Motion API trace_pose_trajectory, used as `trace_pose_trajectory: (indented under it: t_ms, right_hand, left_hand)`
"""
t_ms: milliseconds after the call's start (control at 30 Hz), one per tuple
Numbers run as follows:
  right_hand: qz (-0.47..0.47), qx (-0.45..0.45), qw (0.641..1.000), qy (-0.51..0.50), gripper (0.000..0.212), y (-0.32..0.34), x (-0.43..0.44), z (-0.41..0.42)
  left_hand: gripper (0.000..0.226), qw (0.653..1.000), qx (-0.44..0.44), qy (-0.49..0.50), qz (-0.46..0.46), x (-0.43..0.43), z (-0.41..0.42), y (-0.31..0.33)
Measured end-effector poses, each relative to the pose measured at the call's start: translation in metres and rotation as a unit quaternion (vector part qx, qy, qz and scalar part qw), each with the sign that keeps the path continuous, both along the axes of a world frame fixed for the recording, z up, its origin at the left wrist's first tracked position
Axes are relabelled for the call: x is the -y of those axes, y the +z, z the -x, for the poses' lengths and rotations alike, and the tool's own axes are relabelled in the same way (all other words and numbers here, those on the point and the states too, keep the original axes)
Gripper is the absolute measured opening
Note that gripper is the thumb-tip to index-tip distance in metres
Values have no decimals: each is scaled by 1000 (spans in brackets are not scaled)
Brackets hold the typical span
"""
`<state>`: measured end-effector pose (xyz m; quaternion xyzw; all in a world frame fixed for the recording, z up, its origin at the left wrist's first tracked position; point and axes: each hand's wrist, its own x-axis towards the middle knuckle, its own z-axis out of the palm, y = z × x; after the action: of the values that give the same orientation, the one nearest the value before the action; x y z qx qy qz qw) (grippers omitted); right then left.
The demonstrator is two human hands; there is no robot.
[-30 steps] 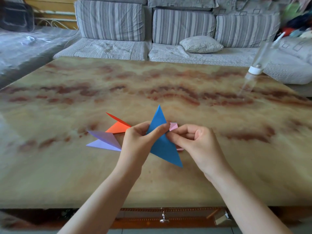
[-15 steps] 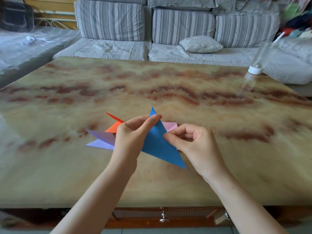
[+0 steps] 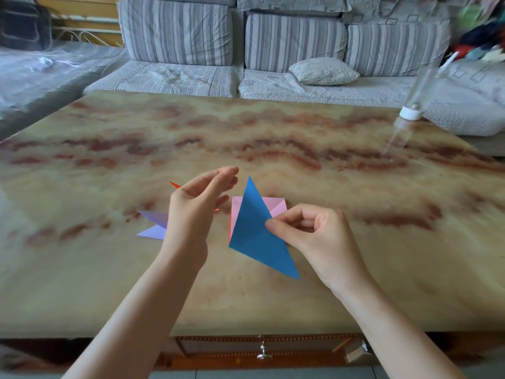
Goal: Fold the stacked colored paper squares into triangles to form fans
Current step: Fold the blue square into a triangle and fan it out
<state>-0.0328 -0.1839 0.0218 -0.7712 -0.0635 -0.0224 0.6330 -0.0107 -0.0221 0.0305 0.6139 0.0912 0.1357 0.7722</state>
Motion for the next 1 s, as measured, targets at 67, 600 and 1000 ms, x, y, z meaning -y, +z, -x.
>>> trace_pose_trajectory:
  t_ms: [67, 600, 1000]
  right_hand:
    - [-13, -9, 1000, 1, 6, 1, 1, -1]
    - [-18, 103, 993, 50, 23, 5, 15, -10]
    - [-49, 48, 992, 103, 11, 4, 19, -18]
  left_hand:
    - [11, 1000, 0, -20, -6, 1, 1, -2]
    - [10, 986, -22, -153, -68, 6, 12, -7]
    - [21, 973, -26, -222, -52, 7, 13, -10]
